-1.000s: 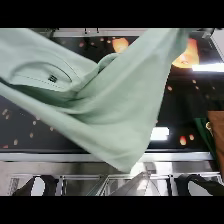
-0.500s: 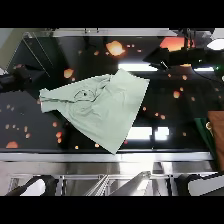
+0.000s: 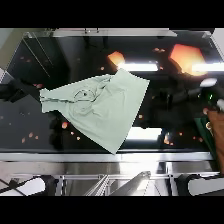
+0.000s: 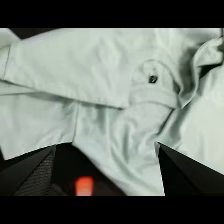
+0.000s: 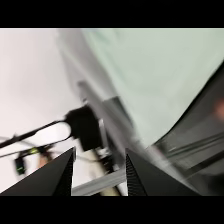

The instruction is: Fold the shirts.

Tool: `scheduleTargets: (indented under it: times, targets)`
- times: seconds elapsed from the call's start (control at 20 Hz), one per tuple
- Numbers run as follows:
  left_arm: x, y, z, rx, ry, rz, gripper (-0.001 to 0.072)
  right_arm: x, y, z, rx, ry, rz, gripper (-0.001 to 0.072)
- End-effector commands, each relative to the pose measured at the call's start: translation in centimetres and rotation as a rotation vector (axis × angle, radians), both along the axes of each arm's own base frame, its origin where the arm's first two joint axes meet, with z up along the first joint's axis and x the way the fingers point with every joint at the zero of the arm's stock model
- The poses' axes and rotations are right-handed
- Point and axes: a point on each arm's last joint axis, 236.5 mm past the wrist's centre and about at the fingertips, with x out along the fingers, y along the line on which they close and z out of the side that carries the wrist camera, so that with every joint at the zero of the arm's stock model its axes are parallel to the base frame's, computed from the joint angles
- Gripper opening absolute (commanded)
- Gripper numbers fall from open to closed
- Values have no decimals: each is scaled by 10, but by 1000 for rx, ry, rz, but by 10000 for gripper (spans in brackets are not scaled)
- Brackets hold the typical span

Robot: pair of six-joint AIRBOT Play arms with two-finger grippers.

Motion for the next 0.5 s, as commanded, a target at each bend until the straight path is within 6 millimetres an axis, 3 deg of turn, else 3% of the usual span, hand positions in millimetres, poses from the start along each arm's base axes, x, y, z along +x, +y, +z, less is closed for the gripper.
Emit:
scheduleTargets:
  times: [0.0,0.1,0.15,0.35,0.45]
  targets:
    - [1,5,-32,88,122,-124,710,-80,40,-27,105,163,-135,360]
    - [13,5,-43,164,161,-205,711,-105,58,-61,-14,121,-176,360]
    - [20,-1,-46,172,170,-239,711,-110,68,-69,-39,108,-191,362]
    - [39,-19,-48,163,187,-335,711,-92,118,-36,118,102,-305,364]
    - [47,-20,-48,171,183,-350,711,-74,124,-30,155,133,-407,362]
